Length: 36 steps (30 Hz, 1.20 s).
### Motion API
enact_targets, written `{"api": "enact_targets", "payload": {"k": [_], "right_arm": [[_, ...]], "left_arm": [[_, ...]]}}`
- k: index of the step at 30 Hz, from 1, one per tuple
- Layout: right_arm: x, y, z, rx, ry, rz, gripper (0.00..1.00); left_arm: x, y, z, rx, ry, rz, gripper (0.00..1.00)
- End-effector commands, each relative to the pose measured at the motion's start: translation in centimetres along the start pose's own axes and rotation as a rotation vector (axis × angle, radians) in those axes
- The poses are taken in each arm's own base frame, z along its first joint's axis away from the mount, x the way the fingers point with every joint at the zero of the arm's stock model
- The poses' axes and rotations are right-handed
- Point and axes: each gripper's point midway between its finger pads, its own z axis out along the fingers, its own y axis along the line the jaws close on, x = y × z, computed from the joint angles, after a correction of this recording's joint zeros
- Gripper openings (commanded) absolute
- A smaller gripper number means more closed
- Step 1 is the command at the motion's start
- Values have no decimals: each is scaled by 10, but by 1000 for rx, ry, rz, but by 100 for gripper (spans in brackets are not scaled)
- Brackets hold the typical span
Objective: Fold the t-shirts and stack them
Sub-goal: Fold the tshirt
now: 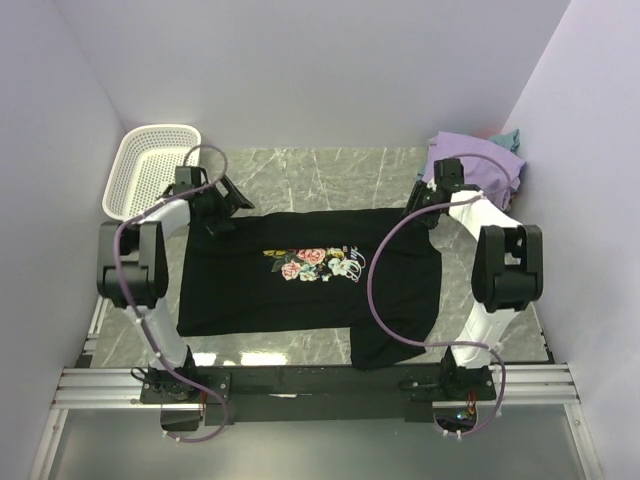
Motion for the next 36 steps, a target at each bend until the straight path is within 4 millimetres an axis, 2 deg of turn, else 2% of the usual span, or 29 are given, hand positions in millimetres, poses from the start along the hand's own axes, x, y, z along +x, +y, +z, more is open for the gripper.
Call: {"api": "enact_targets", "payload": {"k": [1, 2, 3, 5, 7, 8, 11, 15, 17, 20, 21, 22, 24, 25, 26, 27, 28, 29, 30, 31, 32, 33, 35, 36], "right_arm": [[-22, 15, 7, -57, -37, 4, 54], [-17, 10, 15, -38, -13, 8, 54], [-15, 4, 18, -13, -1, 14, 54], [-13, -6, 27, 38, 12, 23, 54], [-10, -19, 34, 94, 29, 37, 55], [-9, -25, 36, 126, 31, 41, 56], [-9, -45, 44, 180, 47, 83, 56], [-7, -63, 50, 228, 60, 103, 56], [-8, -68, 53, 238, 59, 111, 56], [-15, -69, 51, 245, 37, 88, 56], [-18, -70, 48, 252, 26, 81, 56], [-21, -70, 44, 260, 10, 71, 55], [-38, -60, 24, 235, -78, 44, 55], [-42, -53, 8, 207, -119, 34, 55], [-43, -43, 0, 159, -138, 25, 55], [-48, -33, -8, 118, -170, 12, 56], [-48, -20, -21, 72, -194, -6, 56], [-45, -9, -26, 24, -188, -15, 56], [-41, 0, -31, -10, -175, -23, 56], [-38, 11, -35, -46, -166, -38, 56], [-34, 16, -35, -65, -148, -39, 56], [-25, 23, -36, -90, -111, -47, 56], [-6, 41, -27, -121, -44, -94, 57], [2, 42, -23, -114, -17, -102, 57]], "left_arm": [[8, -2, 17, 67, 62, -22, 96], [13, 10, 24, 28, 84, -32, 95], [13, 13, 27, 14, 83, -29, 95], [13, 34, 32, -78, 78, -26, 95], [7, 44, 34, -145, 60, -14, 95], [3, 57, 32, -219, 43, 0, 95], [-12, 72, 29, -326, -9, 34, 95], [-27, 77, 28, -380, -49, 72, 96], [-29, 78, 31, -376, -45, 86, 97], [-36, 58, 34, -284, -62, 95, 97], [-32, 57, 33, -268, -61, 94, 97], [-37, 45, 24, -231, -87, 105, 97], [-39, 37, 15, -204, -124, 117, 97], [-45, 25, 1, -179, -161, 128, 97], [-47, 18, -5, -160, -180, 132, 97], [-43, 18, -11, -155, -185, 130, 98], [-47, 4, -27, -120, -220, 138, 99], [-44, -4, -34, -83, -223, 136, 99], [-37, -3, -38, -74, -218, 131, 99], [-28, -19, -47, -40, -224, 152, 99], [-23, -22, -50, -29, -221, 144, 100], [-12, -19, -50, -27, -198, 143, 99], [-3, -20, -54, -19, -188, 133, 100], [7, -14, -51, -28, -168, 126, 99]]}}
